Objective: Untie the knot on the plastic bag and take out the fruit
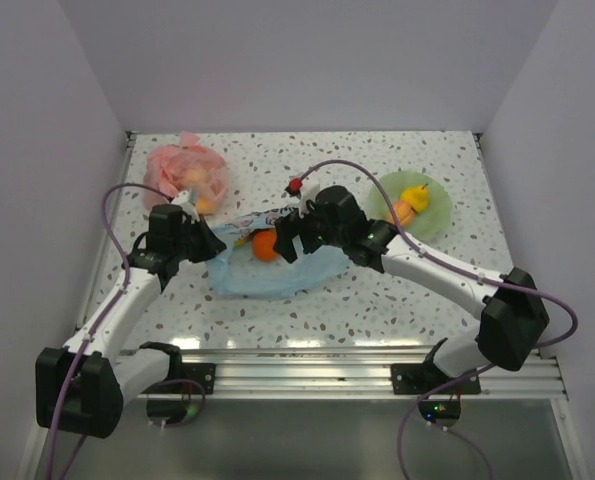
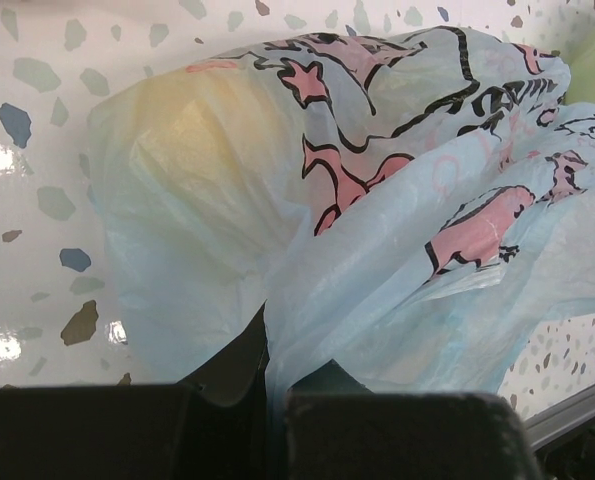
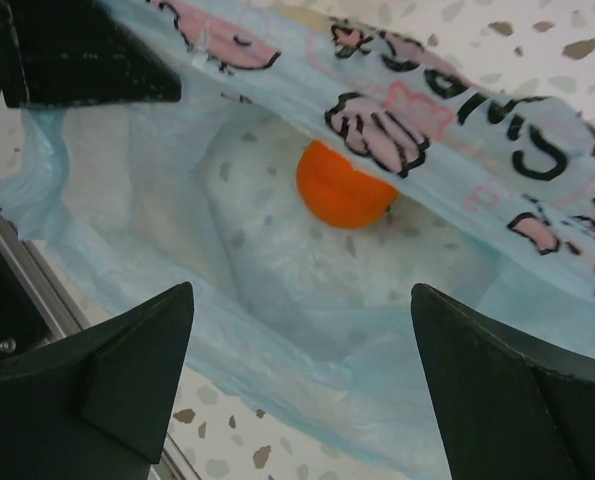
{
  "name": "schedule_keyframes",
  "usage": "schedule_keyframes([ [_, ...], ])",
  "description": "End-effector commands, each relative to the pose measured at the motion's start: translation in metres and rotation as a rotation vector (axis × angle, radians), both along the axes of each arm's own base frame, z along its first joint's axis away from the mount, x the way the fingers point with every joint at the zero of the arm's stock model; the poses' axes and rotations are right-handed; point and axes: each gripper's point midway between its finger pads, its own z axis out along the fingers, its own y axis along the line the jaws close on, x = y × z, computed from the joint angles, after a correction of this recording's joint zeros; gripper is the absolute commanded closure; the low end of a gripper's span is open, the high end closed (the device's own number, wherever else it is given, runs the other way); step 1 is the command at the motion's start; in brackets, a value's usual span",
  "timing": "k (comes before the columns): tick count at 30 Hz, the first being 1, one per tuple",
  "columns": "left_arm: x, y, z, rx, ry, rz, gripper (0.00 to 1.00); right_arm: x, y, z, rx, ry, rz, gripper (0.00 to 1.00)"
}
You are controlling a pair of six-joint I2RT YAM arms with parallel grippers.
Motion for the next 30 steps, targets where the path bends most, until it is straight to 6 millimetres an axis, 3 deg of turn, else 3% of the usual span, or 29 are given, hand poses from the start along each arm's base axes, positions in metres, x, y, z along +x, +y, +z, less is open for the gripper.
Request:
schedule_keyframes([
  [1, 0.011, -0.003, 0.019, -0.002, -0.059, -0.007, 0.99, -0.013, 0.024, -0.014, 0.072, 0.038, 0.054, 0.07],
  [3, 0.01, -0.003, 0.018, -0.004, -0.055, -0.01, 0.99, -0.015, 0.025, -0.033, 0.04, 0.044, 0.057, 0.05],
  [7, 0.009, -0.004, 0.018, -0.006, -0.054, -0.015, 0.99, 0.006, 0.032, -0.06, 0.036, 0.034, -0.026, 0.01],
  [10, 0.009, -0.003, 0.018, -0.004, -0.053, -0.012, 0.99, 0.018, 0.042, -0.063, 0.064, 0.03, -0.062, 0.02],
  [17, 0.008, -0.009, 0.017, -0.018, -0.04, -0.02, 0.99, 0.048, 0.069, -0.09, 0.076, 0.039, -0.121, 0.01],
  [24, 0.007, -0.02, 0.016, -0.024, -0.032, -0.049, 0.99, 0.065, 0.084, -0.104, 0.089, 0.039, -0.151, 0.02],
  [27, 0.005, -0.024, 0.015, -0.022, -0.026, -0.058, 0.99, 0.072, 0.087, -0.106, 0.089, 0.027, -0.169, 0.1],
  [28, 0.005, -0.025, 0.015, -0.021, -0.026, -0.06, 0.99, 0.072, 0.086, -0.111, 0.078, 0.033, -0.17, 0.2],
  [30, 0.005, -0.024, 0.014, -0.017, -0.026, -0.055, 0.99, 0.071, 0.086, -0.112, 0.071, 0.037, -0.166, 0.28],
])
